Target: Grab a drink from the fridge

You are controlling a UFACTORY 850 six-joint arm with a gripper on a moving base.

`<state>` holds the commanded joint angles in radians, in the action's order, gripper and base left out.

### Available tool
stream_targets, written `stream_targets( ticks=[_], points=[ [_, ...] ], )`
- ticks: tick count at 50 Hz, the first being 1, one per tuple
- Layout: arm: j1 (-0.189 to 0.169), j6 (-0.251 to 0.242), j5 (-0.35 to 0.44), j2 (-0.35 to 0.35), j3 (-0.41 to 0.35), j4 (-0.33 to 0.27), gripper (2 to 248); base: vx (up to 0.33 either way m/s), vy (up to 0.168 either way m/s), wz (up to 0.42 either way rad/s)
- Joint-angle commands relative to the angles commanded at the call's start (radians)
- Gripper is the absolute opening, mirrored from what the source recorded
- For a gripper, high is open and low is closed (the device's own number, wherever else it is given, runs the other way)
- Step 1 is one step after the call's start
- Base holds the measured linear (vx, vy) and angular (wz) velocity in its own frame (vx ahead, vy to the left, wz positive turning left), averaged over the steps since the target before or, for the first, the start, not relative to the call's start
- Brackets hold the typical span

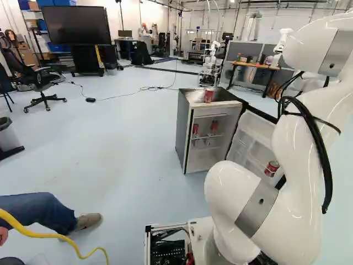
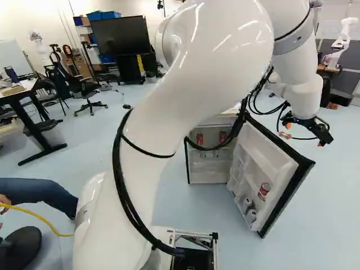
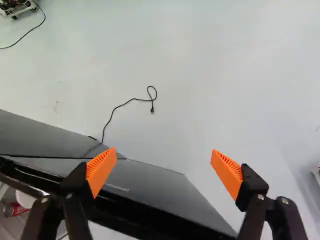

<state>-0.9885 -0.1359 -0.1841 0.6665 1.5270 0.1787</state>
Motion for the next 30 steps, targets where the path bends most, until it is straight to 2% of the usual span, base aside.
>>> stream_targets(
  ticks=[10, 30],
  points=[
    [-0.005, 0.000, 0.000, 0.049, 0.044, 0.000, 247, 0.000, 0.000, 0.000],
    [-0.005, 0.000, 0.000, 0.100, 0.065, 0.000, 247, 0.000, 0.000, 0.000]
  ],
)
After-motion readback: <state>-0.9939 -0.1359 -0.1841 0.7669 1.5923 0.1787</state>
